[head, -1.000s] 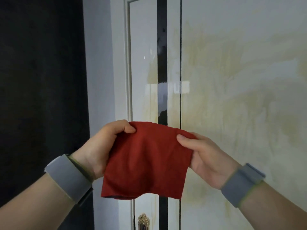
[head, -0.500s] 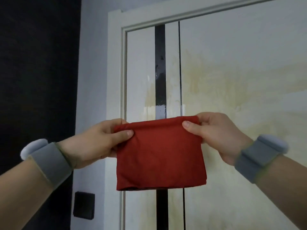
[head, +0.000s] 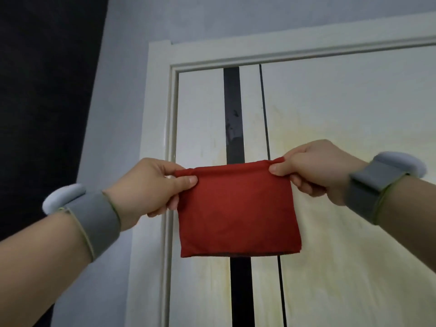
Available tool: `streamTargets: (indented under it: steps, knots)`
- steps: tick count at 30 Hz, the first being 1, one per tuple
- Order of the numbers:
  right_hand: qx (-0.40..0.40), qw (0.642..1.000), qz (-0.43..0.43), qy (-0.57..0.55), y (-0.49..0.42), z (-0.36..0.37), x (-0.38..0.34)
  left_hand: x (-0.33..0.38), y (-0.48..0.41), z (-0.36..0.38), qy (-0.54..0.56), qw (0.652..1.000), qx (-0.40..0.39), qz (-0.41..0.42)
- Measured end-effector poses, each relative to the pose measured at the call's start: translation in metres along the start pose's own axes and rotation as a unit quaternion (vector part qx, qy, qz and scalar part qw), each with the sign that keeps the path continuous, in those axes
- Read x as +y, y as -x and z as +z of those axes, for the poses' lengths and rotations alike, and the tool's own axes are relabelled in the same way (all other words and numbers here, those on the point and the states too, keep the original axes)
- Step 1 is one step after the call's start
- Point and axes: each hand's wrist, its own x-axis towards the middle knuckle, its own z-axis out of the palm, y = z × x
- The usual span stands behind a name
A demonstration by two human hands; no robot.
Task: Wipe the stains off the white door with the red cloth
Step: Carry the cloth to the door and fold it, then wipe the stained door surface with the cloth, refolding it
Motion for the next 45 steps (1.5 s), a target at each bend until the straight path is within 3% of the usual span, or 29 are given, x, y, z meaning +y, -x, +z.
streamTargets:
  steps: [6,10,18,21,24,27,31,34,37,41,45]
  knots:
    - [0.033,0.997,0.037,-0.053,-0.035,0.007,-0.037,0.021,-0.038,0.004,0.195,0.978,-0.016,-0.072]
    - [0.02,0.996,0.033,-0.08,-0.06,0.0,-0.062,0.038,-0.062,-0.004,0.219,0.974,0.033,-0.038]
    - [0.048,0.959,-0.028,-0.278,-0.095,0.027,-0.083,0.049,-0.102,0.011,0.304,0.939,0.158,0.027]
    - [0.11,0.947,-0.055,-0.296,-0.111,0.042,-0.084,0.042,-0.123,0.021,0.279,0.933,0.216,0.068]
    - [0.292,0.922,-0.224,-0.116,-0.133,0.057,-0.067,0.035,-0.136,0.03,0.108,0.94,0.281,0.161]
    - [0.295,0.846,-0.421,0.142,-0.147,0.069,-0.044,0.028,-0.145,0.046,-0.117,0.891,0.301,0.319]
    - [0.353,0.746,-0.475,0.304,-0.168,0.076,-0.032,0.024,-0.168,0.052,-0.349,0.771,0.333,0.417]
    - [0.381,0.694,-0.496,0.356,-0.172,0.077,-0.029,0.023,-0.175,0.048,-0.399,0.735,0.347,0.424]
    - [0.349,0.685,-0.529,0.359,-0.173,0.072,-0.023,0.009,-0.179,0.052,-0.37,0.738,0.367,0.429]
    - [0.297,0.7,-0.523,0.385,-0.17,0.066,-0.013,-0.001,-0.176,0.054,-0.347,0.769,0.318,0.433]
    - [0.287,0.693,-0.503,0.429,-0.166,0.064,-0.005,-0.008,-0.168,0.057,-0.368,0.783,0.297,0.403]
